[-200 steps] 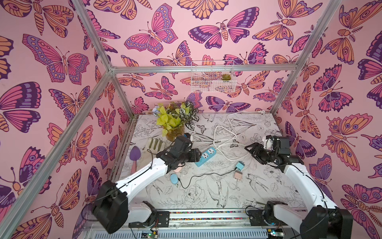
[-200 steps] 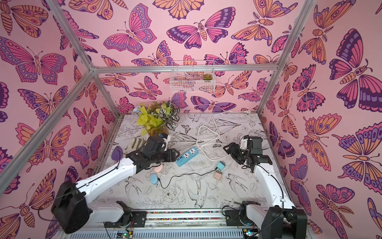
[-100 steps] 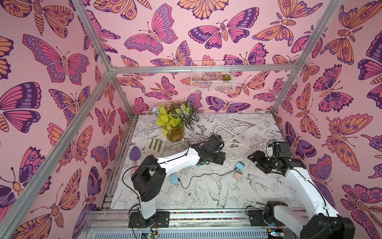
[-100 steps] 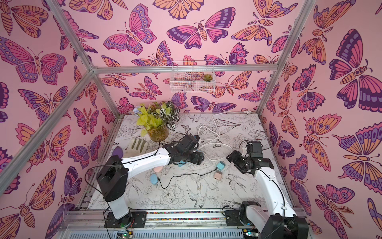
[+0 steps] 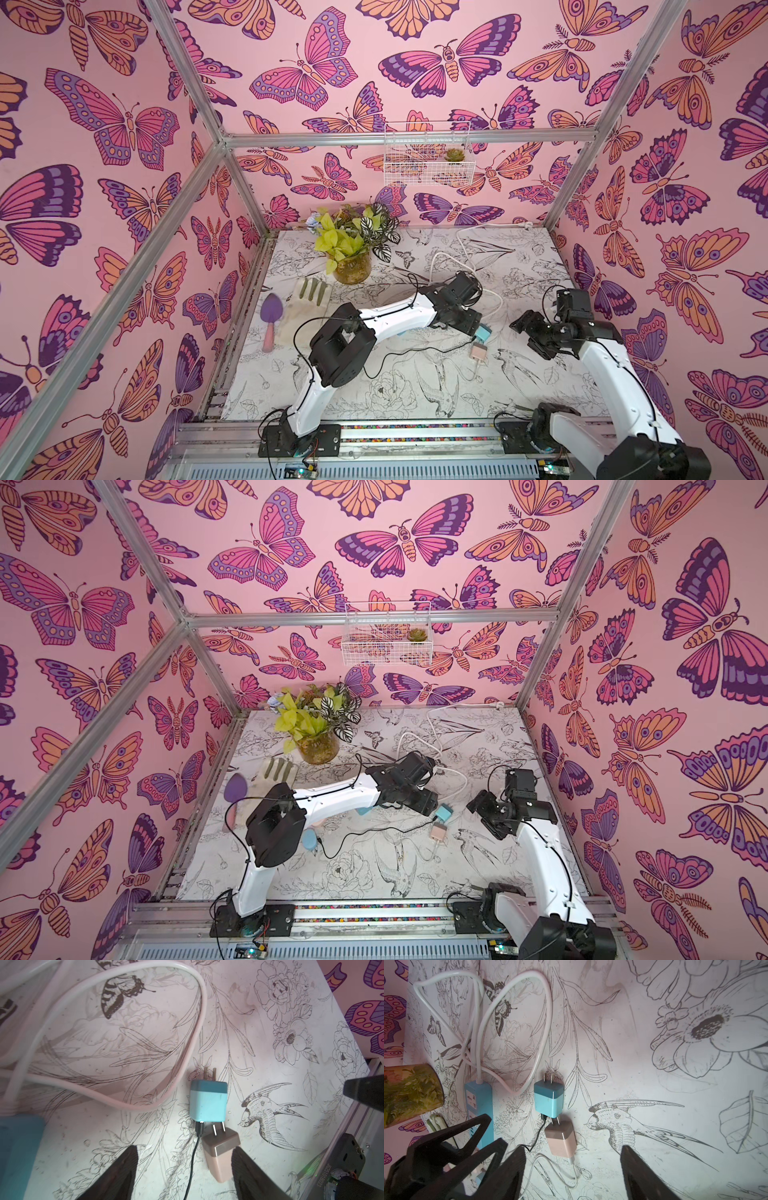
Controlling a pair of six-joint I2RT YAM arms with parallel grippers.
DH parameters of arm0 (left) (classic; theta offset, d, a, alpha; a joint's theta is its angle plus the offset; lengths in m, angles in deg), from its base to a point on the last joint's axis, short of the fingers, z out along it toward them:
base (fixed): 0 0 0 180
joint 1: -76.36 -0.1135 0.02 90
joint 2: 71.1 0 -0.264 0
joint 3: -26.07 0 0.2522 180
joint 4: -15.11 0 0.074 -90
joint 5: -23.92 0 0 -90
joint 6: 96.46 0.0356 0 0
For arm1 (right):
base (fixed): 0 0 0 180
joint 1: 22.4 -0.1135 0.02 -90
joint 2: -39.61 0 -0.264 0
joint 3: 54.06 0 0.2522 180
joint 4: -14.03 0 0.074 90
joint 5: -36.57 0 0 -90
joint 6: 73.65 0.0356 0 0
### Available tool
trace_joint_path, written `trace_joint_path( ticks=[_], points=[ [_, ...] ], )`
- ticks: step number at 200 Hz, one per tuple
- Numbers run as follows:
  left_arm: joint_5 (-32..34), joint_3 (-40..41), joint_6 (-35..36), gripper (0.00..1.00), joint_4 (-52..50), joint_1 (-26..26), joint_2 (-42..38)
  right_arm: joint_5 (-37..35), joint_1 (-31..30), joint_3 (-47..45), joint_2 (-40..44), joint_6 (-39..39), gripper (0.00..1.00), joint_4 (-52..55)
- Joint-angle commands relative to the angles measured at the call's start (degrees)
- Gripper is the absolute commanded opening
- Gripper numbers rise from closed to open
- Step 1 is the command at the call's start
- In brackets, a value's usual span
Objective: Charge the bluetooth headset
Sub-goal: Pick up the plug from the center of the board.
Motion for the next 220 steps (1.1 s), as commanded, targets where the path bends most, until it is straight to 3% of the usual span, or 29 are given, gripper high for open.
trace_joint_path(
  ticks=[1,99,149,220],
  points=[
    [-1.28,-3.54,2.60,0.74,-4.05,0.78,3.42,-1.13,1.22,-0.35,1.32,0.46,0.75,2.47],
    [1.00,-15.83,5.59,0.81,-8.58,3.45,14.09,0.75,2.96,-3.39,3.48,1.74,0.77,1.24],
    [2.46,-18.68,6.16,0.71,-10.19,4.00,17.31,1.31,3.06,-4.50,4.35,2.23,0.77,0.82],
    [3.74,-20.30,6.39,0.70,-10.17,4.36,18.32,1.91,3.02,-5.17,4.10,2.76,0.77,-0.08]
  ],
)
